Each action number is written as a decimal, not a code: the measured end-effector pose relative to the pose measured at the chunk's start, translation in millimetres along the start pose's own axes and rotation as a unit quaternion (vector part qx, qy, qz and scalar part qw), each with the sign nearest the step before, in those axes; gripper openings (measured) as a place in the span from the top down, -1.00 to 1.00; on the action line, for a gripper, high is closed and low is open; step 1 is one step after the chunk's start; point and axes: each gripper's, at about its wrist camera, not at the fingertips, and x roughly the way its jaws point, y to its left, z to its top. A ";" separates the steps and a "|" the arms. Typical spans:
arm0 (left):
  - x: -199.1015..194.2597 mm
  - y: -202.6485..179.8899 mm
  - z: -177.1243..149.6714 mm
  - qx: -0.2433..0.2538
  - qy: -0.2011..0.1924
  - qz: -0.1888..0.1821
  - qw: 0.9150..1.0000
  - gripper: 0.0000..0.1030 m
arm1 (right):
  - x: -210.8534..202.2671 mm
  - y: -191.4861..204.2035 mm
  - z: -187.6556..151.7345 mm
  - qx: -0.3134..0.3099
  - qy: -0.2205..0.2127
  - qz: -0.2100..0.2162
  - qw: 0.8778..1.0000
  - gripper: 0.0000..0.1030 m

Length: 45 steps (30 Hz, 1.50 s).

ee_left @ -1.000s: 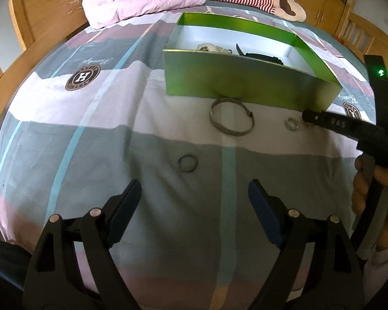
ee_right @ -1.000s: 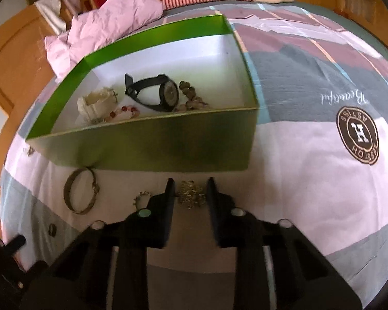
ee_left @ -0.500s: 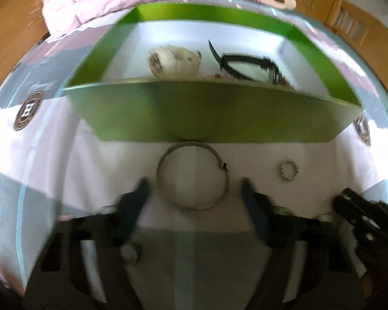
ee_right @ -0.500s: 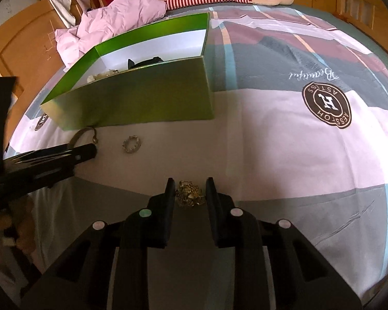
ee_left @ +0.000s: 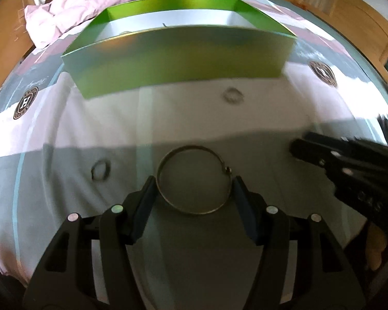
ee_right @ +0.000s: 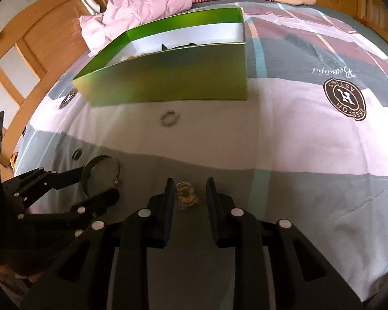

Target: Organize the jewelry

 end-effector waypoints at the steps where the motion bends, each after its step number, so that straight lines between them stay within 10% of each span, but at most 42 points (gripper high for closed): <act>1: -2.7 -0.3 -2.9 0.000 0.000 0.004 1.000 -0.18 | -2.8 -0.3 -0.8 0.001 -0.002 -0.004 1.000 0.16; 8: -17.8 14.3 -2.5 -0.025 -0.020 0.013 0.999 -0.38 | -16.4 -22.2 -2.1 0.036 0.002 -0.080 0.996 0.03; 30: 4.9 4.8 -10.9 -0.023 -0.016 0.028 0.999 -0.58 | 4.8 15.1 -5.0 0.014 0.002 -0.087 0.996 0.03; 36: 5.0 5.1 -12.1 -0.022 -0.020 0.028 0.999 -0.58 | 4.4 6.7 -6.9 0.020 0.001 -0.095 0.995 0.53; 45: -2.1 19.1 -12.2 -0.052 -0.033 0.050 0.997 -0.17 | -2.8 1.3 -12.9 0.024 0.004 -0.078 0.997 0.53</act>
